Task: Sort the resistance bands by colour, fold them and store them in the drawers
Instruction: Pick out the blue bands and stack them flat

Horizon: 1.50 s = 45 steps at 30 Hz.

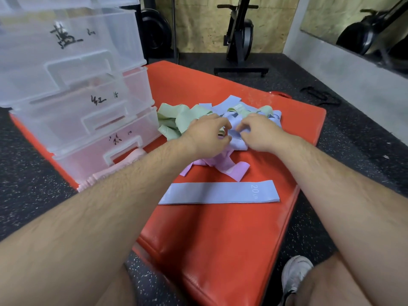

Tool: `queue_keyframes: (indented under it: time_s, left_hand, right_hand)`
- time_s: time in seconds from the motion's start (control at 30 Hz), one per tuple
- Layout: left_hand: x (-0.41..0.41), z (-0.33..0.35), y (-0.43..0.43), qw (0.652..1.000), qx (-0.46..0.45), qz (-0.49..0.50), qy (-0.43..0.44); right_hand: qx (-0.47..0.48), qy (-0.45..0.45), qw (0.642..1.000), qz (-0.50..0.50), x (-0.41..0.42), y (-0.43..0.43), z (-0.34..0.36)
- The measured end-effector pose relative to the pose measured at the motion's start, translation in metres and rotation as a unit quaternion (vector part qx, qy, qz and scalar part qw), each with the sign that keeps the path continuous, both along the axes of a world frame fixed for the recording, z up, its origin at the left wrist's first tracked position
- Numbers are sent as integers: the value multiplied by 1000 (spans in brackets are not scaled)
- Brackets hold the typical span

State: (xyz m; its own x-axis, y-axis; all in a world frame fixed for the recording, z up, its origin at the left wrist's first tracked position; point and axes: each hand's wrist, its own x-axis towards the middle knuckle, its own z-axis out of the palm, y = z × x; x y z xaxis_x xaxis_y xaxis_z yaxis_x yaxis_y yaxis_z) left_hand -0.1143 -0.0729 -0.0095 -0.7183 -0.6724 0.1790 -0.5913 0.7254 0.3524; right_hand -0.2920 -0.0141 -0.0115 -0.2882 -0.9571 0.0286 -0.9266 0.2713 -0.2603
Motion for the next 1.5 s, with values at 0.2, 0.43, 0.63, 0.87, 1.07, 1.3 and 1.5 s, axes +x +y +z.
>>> queue_keyframes:
  time_s: [0.2, 0.43, 0.63, 0.87, 1.07, 1.3, 1.5]
  left_hand:
    - [15, 16, 6, 972, 144, 30, 182]
    - [32, 35, 19, 893, 313, 26, 321]
    - [39, 30, 24, 872, 354, 27, 338]
    - [46, 41, 27, 808, 412, 47, 419]
    - [54, 55, 23, 797, 346, 79, 488]
    - [63, 61, 22, 795, 350, 71, 490]
    - [61, 54, 35, 843, 370, 0, 389]
  right_hand:
    - [-135, -212, 968, -8, 22, 17, 37]
    - [-118, -322, 939, 17, 38, 38, 58]
    - [-121, -410, 903, 39, 49, 47, 61]
    - [-149, -467, 867, 92, 54, 46, 62]
    - [-151, -466, 867, 86, 61, 43, 61]
    - [-150, -358, 919, 67, 73, 45, 62]
    - [-255, -511, 821, 18, 85, 46, 83]
